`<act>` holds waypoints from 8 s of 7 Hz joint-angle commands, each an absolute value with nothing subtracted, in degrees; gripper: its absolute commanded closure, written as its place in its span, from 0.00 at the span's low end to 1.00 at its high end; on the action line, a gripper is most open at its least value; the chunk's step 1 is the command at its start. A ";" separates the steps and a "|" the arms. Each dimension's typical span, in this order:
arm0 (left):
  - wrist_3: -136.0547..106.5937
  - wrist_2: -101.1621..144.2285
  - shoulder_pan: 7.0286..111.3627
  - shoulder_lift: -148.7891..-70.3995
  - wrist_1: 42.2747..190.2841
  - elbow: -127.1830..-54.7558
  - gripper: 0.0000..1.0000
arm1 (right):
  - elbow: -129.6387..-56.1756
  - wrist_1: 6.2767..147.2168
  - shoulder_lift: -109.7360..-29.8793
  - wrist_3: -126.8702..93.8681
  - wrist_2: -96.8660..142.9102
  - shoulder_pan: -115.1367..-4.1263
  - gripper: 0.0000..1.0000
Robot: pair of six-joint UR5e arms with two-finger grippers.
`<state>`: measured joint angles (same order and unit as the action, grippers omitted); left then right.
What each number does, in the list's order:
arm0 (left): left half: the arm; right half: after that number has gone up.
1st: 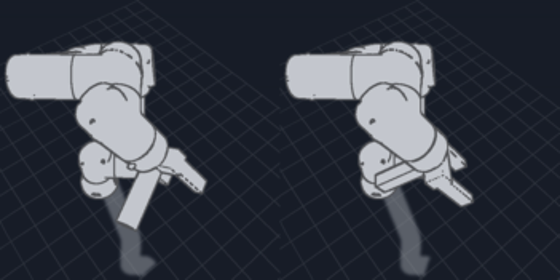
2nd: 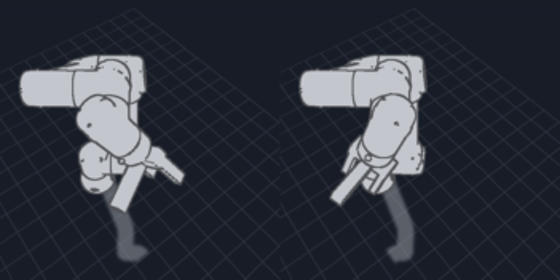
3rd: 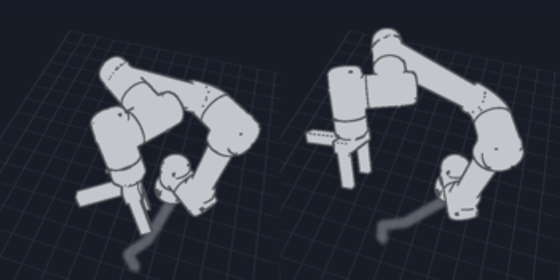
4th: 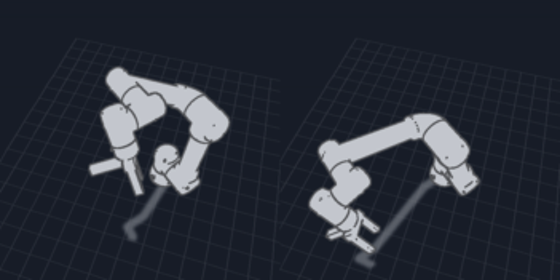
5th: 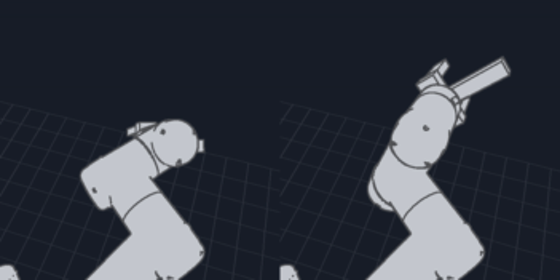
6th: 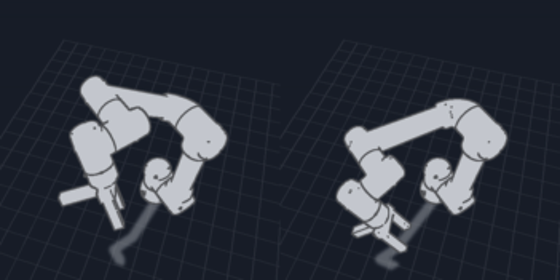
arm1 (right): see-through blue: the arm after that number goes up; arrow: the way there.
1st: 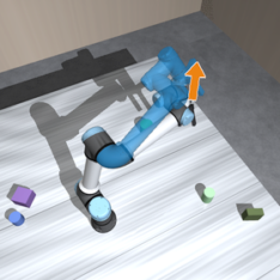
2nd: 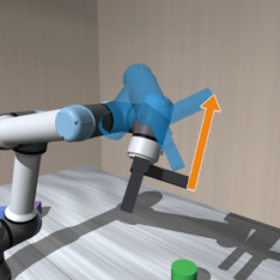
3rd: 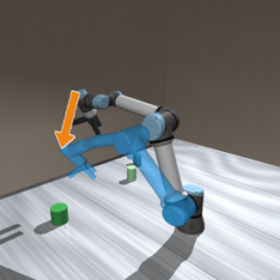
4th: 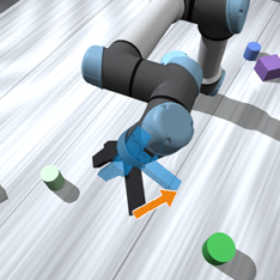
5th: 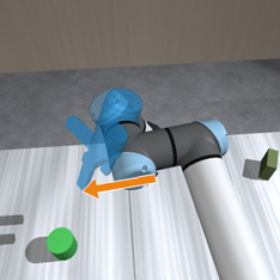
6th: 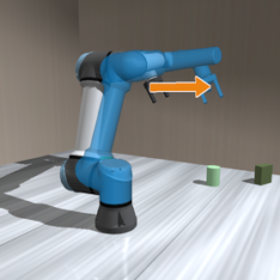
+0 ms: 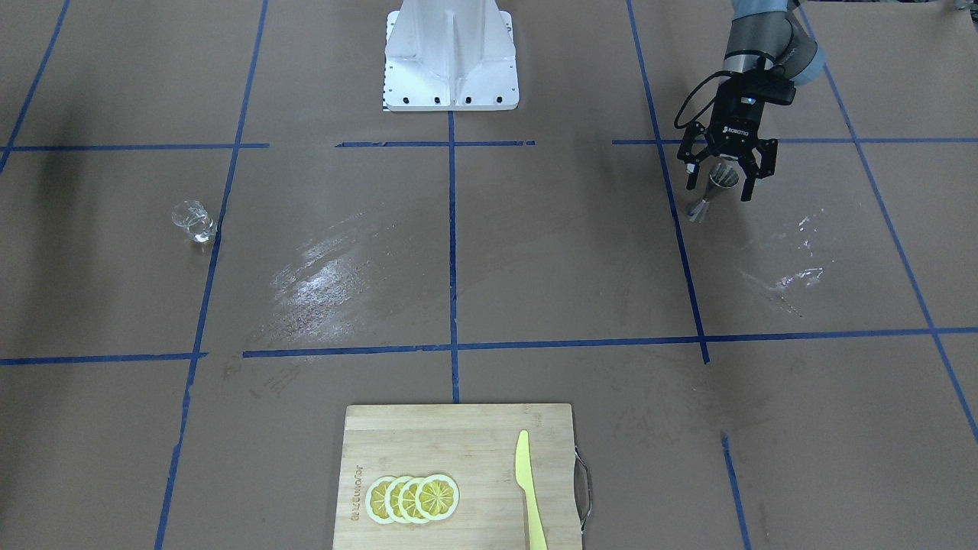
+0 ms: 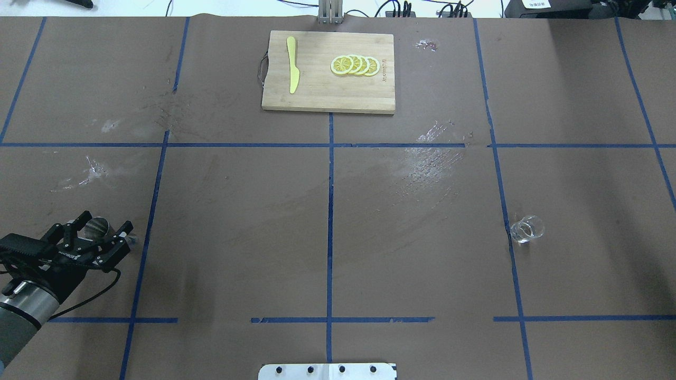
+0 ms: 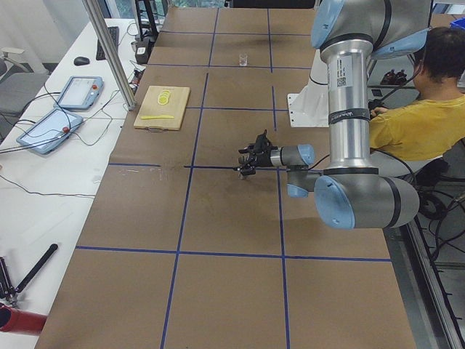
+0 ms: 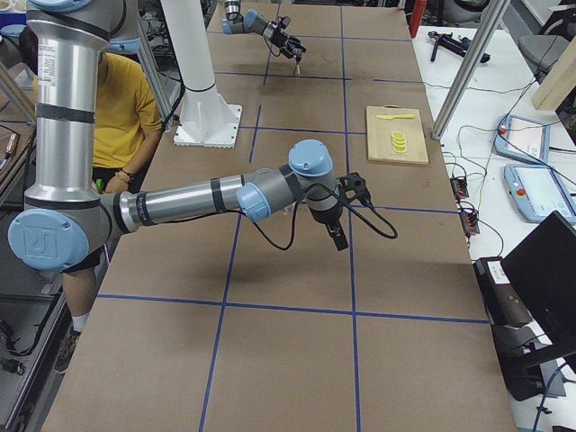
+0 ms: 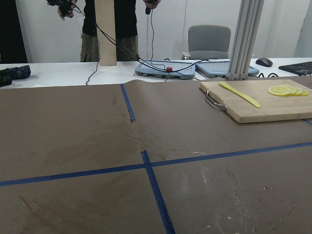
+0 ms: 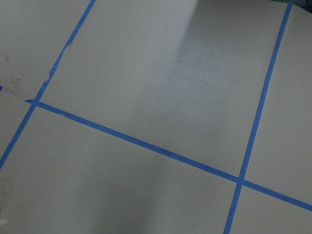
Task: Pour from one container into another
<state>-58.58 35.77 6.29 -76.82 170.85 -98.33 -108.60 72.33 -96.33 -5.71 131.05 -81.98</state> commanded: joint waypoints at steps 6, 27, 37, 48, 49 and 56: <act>-61.79 32.34 2.90 -77.70 170.95 -94.39 0.74 | -108.46 72.33 -96.33 -5.71 131.04 -82.00 0.00; -10.55 100.19 28.21 -121.85 171.30 -86.79 1.00 | -108.45 72.25 -95.63 -9.12 131.48 -81.83 0.00; -11.87 102.66 28.48 -125.24 172.53 -83.67 1.00 | -124.54 43.29 -110.35 -69.77 65.96 -26.10 0.01; -11.95 101.25 28.48 -124.80 172.62 -83.67 1.00 | -100.91 42.54 -101.25 -79.45 23.03 -3.43 0.02; -11.95 101.25 28.48 -124.80 172.62 -83.67 1.00 | -99.94 42.54 -101.16 -79.54 23.03 -3.25 0.02; -11.95 101.25 28.48 -124.37 172.88 -83.67 1.00 | -94.31 42.54 -97.82 -80.33 22.06 -2.55 0.67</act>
<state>-11.95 101.26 28.48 -124.41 172.86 -83.67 -94.66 42.54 -97.76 -80.33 22.08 -2.51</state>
